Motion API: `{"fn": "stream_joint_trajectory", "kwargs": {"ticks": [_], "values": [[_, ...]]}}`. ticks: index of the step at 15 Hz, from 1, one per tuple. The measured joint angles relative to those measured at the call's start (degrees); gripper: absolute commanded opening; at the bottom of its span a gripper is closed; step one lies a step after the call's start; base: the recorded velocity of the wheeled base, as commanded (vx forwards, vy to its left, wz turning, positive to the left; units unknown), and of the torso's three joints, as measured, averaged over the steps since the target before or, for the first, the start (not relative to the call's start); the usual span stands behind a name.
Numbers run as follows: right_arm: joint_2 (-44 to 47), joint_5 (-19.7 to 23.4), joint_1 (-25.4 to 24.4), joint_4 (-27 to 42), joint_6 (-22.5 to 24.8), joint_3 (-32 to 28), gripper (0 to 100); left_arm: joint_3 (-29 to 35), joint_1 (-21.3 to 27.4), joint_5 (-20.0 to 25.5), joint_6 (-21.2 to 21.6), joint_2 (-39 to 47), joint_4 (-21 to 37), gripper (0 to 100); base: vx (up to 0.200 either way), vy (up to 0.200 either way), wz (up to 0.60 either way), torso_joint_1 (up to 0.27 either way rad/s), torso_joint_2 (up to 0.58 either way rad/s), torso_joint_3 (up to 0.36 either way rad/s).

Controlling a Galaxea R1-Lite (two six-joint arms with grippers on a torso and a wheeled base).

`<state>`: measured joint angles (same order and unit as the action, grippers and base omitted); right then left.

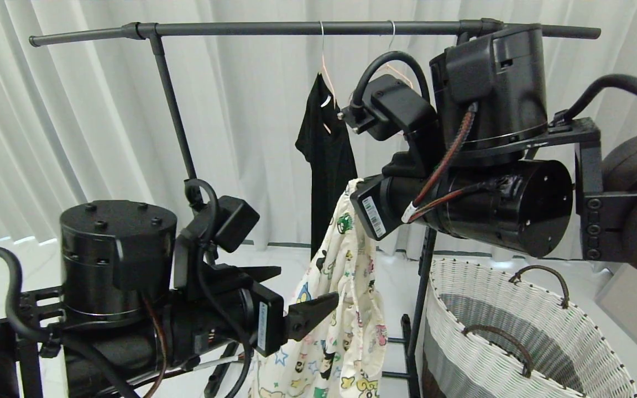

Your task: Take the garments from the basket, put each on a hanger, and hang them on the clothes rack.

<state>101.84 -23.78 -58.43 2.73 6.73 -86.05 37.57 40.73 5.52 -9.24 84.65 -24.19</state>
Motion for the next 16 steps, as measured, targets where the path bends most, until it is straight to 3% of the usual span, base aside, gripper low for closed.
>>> {"fn": "stream_joint_trajectory", "kwargs": {"ticks": [3,6,8,12,16], "values": [[0.72,0.00,-2.01,-0.28,0.00,-0.07,0,0.79,1.88,-1.18,-1.67,1.73,-0.01,100,0.000,0.000,0.00,0.000,0.00,0.000],[1.27,-0.11,-4.06,-0.35,0.00,-0.57,0,0.90,2.10,-8.06,-3.02,3.44,0.00,100,0.000,0.000,0.00,0.000,0.00,0.000],[1.52,-0.13,-5.07,0.02,0.02,-1.68,0,0.68,1.99,-10.87,-6.33,4.44,0.00,100,0.000,0.000,0.00,0.000,0.00,0.000],[1.96,-0.24,-6.31,1.83,0.02,-5.01,0,-0.52,1.55,-12.01,-6.74,7.24,0.05,100,0.000,0.000,0.00,0.000,0.00,0.000],[1.90,-0.22,-4.55,3.69,0.02,-8.07,0,-2.02,1.46,-17.15,-6.46,12.70,0.02,100,0.000,0.000,0.00,0.000,0.00,0.000]]}}
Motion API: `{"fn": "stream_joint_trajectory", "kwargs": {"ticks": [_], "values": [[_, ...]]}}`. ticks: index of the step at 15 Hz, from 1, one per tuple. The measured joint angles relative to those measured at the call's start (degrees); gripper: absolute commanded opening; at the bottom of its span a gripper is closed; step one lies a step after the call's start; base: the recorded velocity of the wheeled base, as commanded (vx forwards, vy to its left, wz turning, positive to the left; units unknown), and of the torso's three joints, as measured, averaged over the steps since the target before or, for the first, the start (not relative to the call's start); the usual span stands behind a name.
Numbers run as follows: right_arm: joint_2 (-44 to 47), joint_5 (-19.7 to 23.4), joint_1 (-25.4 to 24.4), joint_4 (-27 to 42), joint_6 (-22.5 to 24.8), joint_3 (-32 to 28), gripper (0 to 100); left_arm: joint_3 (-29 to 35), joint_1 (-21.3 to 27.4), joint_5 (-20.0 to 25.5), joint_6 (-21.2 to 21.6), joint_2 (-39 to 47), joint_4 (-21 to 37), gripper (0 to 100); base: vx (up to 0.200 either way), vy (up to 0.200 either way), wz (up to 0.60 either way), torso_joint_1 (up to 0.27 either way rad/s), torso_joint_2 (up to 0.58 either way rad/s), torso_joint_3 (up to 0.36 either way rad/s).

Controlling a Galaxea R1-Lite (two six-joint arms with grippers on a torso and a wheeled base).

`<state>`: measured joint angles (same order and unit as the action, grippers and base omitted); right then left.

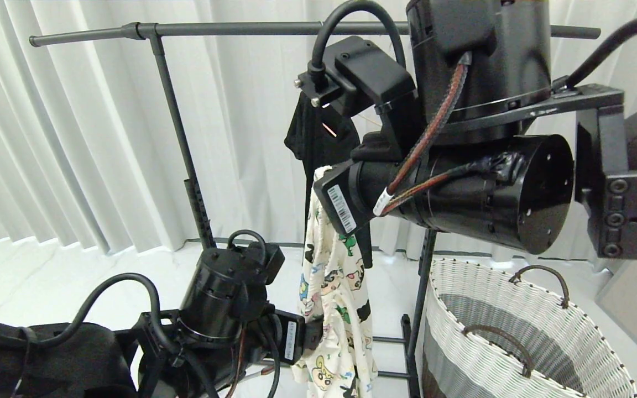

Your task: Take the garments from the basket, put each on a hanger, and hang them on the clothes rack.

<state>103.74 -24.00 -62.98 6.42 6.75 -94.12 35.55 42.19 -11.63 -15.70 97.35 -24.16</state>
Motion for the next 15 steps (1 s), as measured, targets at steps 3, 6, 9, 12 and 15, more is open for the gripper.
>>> {"fn": "stream_joint_trajectory", "kwargs": {"ticks": [3,6,9,12,15], "values": [[-0.05,-0.07,4.94,0.20,0.30,-0.20,0,-4.07,-0.07,-0.22,2.86,-1.05,-0.17,100,0.000,0.000,0.00,0.000,0.00,0.000],[-0.16,-0.07,7.89,0.28,0.46,-0.20,0,-9.36,-1.56,-0.18,7.80,-6.06,-0.17,100,0.000,0.000,0.00,0.000,0.00,0.000],[-0.49,-0.16,8.18,0.77,0.44,0.13,0,-12.65,-2.40,-0.02,9.41,-10.84,-0.11,0,0.000,0.000,0.00,0.000,0.00,0.000],[-1.32,-0.20,8.20,2.28,0.41,1.07,0,-13.18,-2.58,-0.20,11.17,-13.45,-0.02,0,0.000,0.000,0.00,0.000,0.00,0.000],[-4.02,-0.24,8.73,3.17,0.35,5.49,0,-12.54,-2.45,0.77,16.19,-17.15,0.29,0,0.000,0.000,0.00,0.000,0.00,0.000]]}}
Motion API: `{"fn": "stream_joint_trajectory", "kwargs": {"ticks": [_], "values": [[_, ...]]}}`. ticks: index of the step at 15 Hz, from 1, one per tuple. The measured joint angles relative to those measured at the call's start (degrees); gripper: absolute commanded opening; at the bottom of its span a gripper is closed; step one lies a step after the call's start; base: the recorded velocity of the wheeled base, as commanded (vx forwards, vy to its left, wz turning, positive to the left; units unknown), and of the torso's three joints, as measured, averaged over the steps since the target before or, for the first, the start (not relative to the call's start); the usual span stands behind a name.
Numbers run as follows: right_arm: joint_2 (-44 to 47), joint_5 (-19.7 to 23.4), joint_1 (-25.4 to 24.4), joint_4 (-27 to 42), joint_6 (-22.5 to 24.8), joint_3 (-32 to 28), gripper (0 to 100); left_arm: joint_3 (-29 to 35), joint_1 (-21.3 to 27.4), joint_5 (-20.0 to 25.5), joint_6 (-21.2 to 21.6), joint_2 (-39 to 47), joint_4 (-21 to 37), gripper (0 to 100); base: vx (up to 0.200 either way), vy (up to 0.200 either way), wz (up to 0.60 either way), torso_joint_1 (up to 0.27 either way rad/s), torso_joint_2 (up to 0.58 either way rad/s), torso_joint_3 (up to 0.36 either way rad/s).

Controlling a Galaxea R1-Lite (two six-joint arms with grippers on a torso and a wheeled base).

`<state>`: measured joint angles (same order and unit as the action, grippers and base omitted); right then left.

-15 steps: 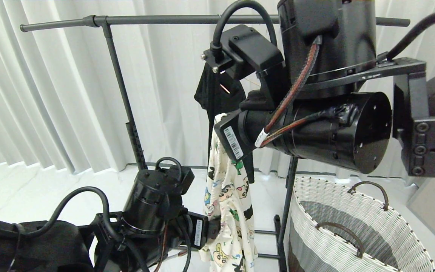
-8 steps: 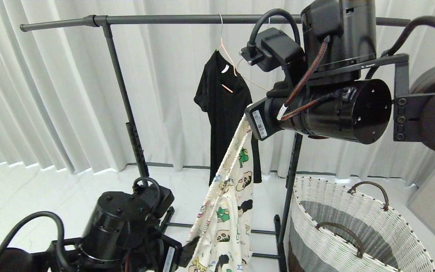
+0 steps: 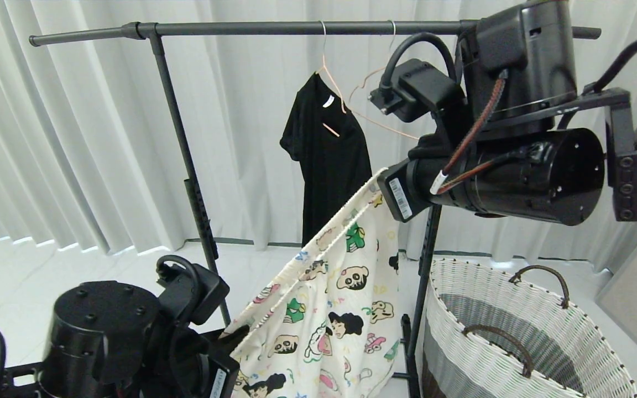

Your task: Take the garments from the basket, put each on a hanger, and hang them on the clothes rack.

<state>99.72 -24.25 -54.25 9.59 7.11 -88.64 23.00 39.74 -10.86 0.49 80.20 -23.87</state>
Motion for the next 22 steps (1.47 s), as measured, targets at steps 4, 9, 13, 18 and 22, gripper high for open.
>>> {"fn": "stream_joint_trajectory", "kwargs": {"ticks": [4,9,13,18,22], "values": [[-6.30,-0.09,0.39,4.68,-0.13,6.31,0,14.73,0.06,3.75,1.65,-3.74,16.96,0,0.000,0.000,0.00,0.000,0.00,0.000],[-14.03,0.09,4.63,12.28,-0.57,6.64,0,48.25,0.24,11.54,1.78,-2.23,43.17,0,0.000,0.000,0.00,0.000,0.00,0.000],[-16.90,0.24,6.90,15.66,-0.55,2.17,0,60.67,2.60,12.96,1.97,2.38,51.08,0,0.000,0.000,0.00,0.000,0.00,0.000],[-18.41,0.44,8.00,18.68,-0.55,-0.50,0,60.01,5.51,9.78,4.90,3.89,50.96,0,0.000,0.000,0.00,0.000,0.00,0.000],[-22.82,3.51,7.39,29.98,-0.82,-0.56,0,60.34,4.61,9.67,11.34,6.42,41.57,0,0.000,0.000,0.00,0.000,0.00,0.000]]}}
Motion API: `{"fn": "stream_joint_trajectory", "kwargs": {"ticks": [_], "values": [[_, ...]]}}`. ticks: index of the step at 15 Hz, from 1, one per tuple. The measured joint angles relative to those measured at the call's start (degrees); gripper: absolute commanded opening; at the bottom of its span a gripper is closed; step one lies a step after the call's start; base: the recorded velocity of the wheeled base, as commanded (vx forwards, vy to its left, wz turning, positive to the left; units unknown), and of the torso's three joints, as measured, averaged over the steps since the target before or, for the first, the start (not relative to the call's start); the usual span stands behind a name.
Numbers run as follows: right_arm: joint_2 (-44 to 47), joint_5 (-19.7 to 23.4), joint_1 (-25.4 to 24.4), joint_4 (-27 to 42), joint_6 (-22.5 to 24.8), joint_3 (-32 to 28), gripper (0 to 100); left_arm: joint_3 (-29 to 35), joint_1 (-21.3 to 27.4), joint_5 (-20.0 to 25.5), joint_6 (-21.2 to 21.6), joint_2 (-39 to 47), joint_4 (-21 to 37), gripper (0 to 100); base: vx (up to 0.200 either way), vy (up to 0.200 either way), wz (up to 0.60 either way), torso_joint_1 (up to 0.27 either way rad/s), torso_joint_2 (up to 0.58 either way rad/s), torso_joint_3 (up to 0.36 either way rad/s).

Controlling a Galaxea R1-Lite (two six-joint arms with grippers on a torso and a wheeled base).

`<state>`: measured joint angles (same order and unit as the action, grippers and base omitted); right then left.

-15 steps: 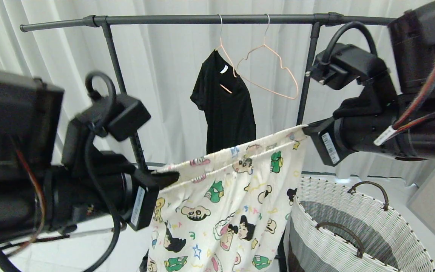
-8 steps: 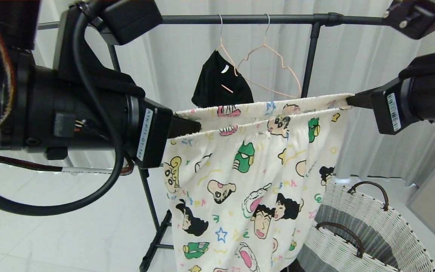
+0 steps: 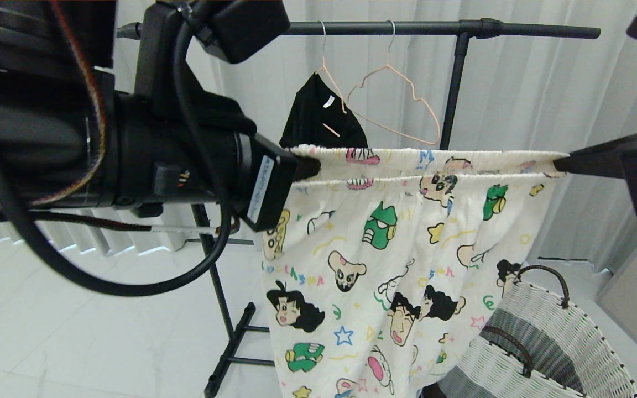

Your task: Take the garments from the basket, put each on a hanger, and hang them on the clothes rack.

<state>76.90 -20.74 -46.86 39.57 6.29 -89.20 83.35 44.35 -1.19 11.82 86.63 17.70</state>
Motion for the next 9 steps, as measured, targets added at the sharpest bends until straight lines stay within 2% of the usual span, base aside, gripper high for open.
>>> {"fn": "stream_joint_trajectory", "kwargs": {"ticks": [3,7,9], "values": [[-3.97,2.27,-5.67,7.36,-1.04,-0.07,0,1.33,-0.44,0.05,1.56,3.69,-8.59,0,0.000,0.000,0.00,0.000,0.00,0.000],[-5.02,2.45,-16.37,9.29,-6.91,0.01,0,4.55,-0.48,0.16,1.63,6.84,-10.29,0,0.000,0.000,0.00,0.000,0.00,0.000],[-4.60,2.46,-17.86,9.31,-7.19,0.01,0,4.80,-0.52,0.16,1.63,7.30,-10.26,0,0.000,0.000,0.00,0.000,0.00,0.000]]}}
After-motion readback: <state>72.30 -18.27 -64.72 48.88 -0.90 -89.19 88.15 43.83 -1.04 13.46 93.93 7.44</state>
